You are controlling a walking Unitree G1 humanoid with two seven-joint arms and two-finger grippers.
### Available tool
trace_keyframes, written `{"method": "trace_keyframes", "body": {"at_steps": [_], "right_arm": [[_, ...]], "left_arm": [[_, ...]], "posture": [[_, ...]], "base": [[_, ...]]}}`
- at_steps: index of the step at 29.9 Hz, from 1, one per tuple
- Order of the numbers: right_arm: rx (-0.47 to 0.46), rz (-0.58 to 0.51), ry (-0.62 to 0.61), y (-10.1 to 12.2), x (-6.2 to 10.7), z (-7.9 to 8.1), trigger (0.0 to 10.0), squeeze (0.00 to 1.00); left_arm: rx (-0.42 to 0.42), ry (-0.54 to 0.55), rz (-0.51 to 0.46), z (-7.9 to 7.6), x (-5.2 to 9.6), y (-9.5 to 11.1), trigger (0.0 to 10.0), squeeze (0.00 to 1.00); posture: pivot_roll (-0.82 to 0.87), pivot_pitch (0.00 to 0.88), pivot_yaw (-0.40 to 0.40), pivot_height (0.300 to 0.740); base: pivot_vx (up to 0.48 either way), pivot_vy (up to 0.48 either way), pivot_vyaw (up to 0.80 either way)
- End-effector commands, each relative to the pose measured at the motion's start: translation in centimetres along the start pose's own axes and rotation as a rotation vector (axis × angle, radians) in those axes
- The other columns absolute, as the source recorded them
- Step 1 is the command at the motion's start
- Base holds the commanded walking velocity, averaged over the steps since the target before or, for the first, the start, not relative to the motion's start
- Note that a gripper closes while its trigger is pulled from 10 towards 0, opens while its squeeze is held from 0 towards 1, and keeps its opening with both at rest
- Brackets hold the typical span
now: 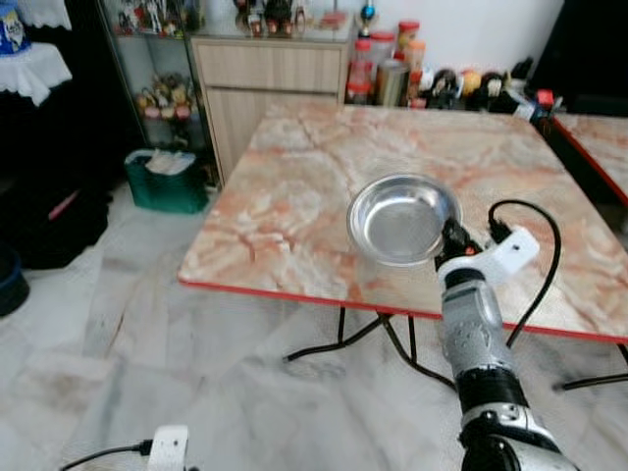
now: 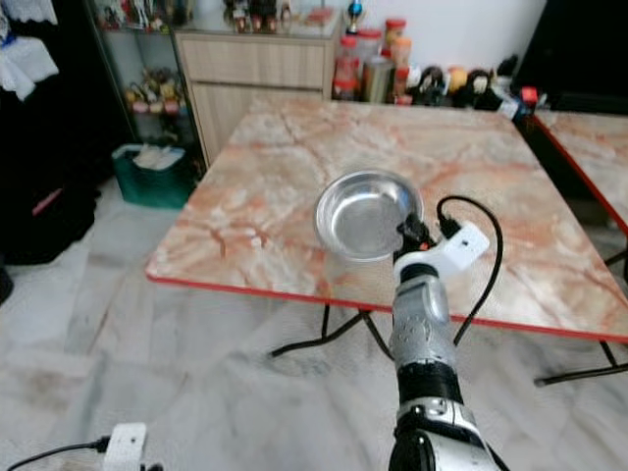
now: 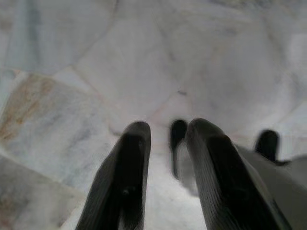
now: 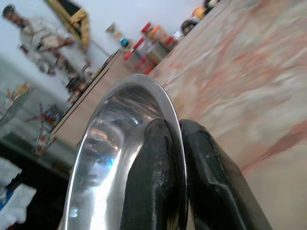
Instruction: Setting the table
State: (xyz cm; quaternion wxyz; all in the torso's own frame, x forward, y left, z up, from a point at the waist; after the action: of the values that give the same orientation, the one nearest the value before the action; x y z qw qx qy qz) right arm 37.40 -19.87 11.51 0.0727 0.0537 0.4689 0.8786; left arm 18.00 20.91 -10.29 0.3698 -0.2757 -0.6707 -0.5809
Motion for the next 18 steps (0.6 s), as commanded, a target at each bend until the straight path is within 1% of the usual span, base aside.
{"method": "trace_keyframes", "body": {"at_steps": [1, 8, 18], "right_arm": [[-0.004, -0.031, 0.005, 0.87, -0.3, 0.22, 10.0, 0.0], [0.003, -0.021, 0.016, 0.68, -0.24, 0.4, 10.0, 0.0], [0.006, -0.012, 0.014, 0.43, -0.11, 0.22, 10.0, 0.0]], "left_arm": [[-0.005, -0.005, 0.024, -0.11, 0.04, -0.51, 10.0, 0.0], [-0.006, -0.006, 0.023, -0.14, 0.04, -0.51, 10.0, 0.0], [-0.008, -0.007, 0.021, -0.24, 0.01, -0.42, 10.0, 0.0]], "posture": [[0.08, 0.0, -0.021, 0.732], [0.07, 0.0, -0.019, 0.732], [0.07, 0.0, -0.018, 0.732]], "base": [[0.3, 0.0, 0.0], [0.296, 0.0, 0.0], [0.298, 0.0, 0.0]]}}
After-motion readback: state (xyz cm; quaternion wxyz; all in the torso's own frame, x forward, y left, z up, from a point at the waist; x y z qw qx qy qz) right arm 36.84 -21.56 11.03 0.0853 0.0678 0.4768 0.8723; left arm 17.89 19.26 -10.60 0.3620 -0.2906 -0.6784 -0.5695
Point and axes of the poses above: a point about 5 cm out from each wrist's last joint towards the gripper, its own x axis pointing back from the gripper into the wrist, its own y axis along the axis of the wrist's last joint, z = x × y, the point moved 2 cm from there along -x, pointing out of the wrist towards the gripper, and after that the axes turned 8 degrees about x, right-handed, at the moved point
